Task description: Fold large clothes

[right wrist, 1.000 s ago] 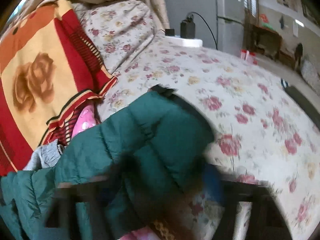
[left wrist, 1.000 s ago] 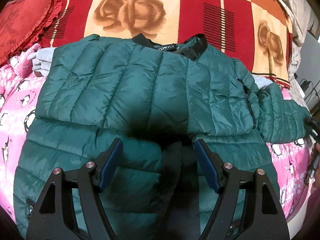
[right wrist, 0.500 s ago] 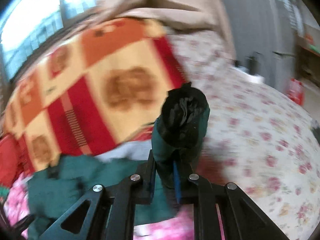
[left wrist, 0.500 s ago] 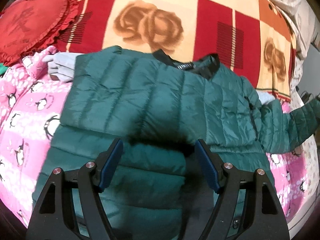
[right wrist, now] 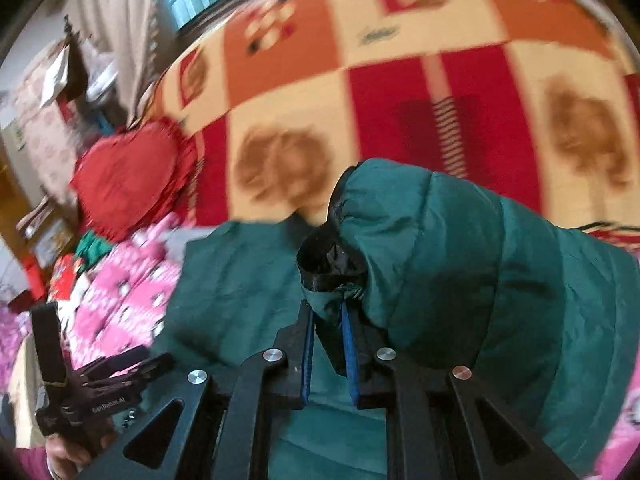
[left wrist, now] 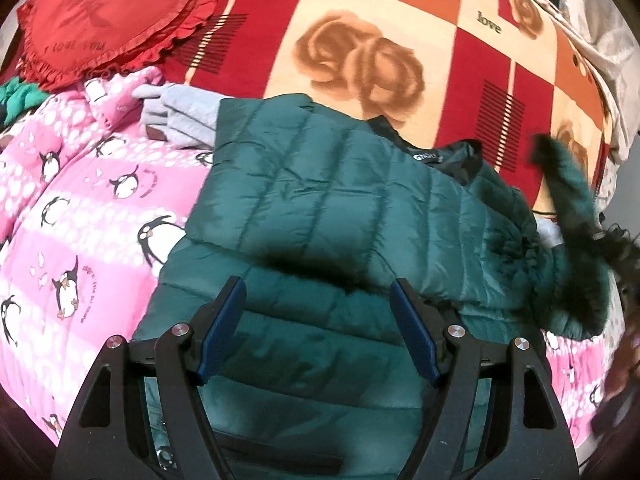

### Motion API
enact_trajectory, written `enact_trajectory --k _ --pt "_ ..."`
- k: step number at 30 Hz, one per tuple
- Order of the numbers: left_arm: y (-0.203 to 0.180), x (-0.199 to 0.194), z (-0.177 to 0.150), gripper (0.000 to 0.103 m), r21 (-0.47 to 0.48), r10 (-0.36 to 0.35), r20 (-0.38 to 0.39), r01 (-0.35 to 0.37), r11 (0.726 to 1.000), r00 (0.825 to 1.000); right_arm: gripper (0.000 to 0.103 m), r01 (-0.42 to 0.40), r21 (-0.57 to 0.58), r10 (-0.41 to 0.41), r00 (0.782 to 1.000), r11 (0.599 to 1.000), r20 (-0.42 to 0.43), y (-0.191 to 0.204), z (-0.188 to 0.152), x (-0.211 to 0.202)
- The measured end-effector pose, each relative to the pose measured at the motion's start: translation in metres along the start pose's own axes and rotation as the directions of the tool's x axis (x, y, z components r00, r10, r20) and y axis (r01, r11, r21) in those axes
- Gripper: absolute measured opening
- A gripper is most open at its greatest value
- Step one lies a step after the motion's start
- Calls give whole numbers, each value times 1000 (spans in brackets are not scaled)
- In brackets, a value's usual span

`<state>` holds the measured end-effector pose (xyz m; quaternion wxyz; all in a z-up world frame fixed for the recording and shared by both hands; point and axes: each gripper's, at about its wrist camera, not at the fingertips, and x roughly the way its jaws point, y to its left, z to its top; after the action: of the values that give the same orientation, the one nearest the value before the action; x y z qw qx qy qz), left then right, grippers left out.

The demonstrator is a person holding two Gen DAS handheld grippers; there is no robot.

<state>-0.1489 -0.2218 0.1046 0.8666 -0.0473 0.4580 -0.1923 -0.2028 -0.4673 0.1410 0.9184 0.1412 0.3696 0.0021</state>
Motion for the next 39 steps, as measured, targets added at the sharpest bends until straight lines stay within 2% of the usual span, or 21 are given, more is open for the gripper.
enact_trajectory --k 3,5,6,7,9,15,19,21,27,31,33,34,35,36,37,38,39 --pt "6 1 2 75 -12 -5 0 5 1000 1000 13 -46 23 47 998 999 -48 13 -16 38" --pt "9 1 4 75 -21 -18 -1 18 1000 1000 15 -66 38 70 991 997 -110 16 -29 62" --pt "9 1 5 75 -24 -26 -2 26 999 1000 25 -84 49 90 987 995 -132 16 -35 68" --pt "10 2 6 75 -29 -41 -6 40 999 999 49 -112 66 120 984 991 -129 15 -37 67" --pt "9 3 9 75 -40 -69 -11 69 997 998 74 -141 93 151 982 986 -111 10 -36 55" --pt "-12 5 17 75 -46 -143 -16 142 989 990 74 -108 94 110 994 990 -14 -11 -25 -10" --pt "-41 11 19 75 -7 -173 -39 172 985 984 78 18 68 -20 999 998 29 -34 -27 -48" --pt "-58 15 19 75 19 -181 -42 181 983 983 78 47 81 -51 998 996 39 -46 -30 -60" --pt "-108 41 20 75 123 -151 -42 156 980 988 79 53 189 -62 997 981 42 -85 -48 -85" --pt "-133 69 19 75 185 -87 -68 98 978 994 79 74 196 -84 996 978 43 -93 -55 -92" --pt "-143 84 18 75 207 -78 -88 94 974 993 79 82 196 -93 995 977 46 -93 -57 -93" --pt "-145 90 17 73 208 -89 -98 108 972 991 79 85 194 -97 994 977 49 -94 -58 -94" --pt "-145 93 17 65 205 -104 -101 123 971 989 79 89 191 -101 994 977 51 -94 -59 -96" --pt "-145 92 17 36 201 -115 -103 134 970 988 79 96 188 -108 993 977 56 -94 -59 -97" --pt "-143 90 17 22 195 -124 -109 143 970 986 79 102 186 -115 991 977 62 -94 -59 -99" --pt "-140 85 18 22 188 -136 -103 154 970 985 79 108 183 -122 990 977 70 -94 -59 -101" --pt "-139 80 19 16 187 -147 -90 162 969 985 79 113 183 -130 988 977 79 -94 -58 -102"
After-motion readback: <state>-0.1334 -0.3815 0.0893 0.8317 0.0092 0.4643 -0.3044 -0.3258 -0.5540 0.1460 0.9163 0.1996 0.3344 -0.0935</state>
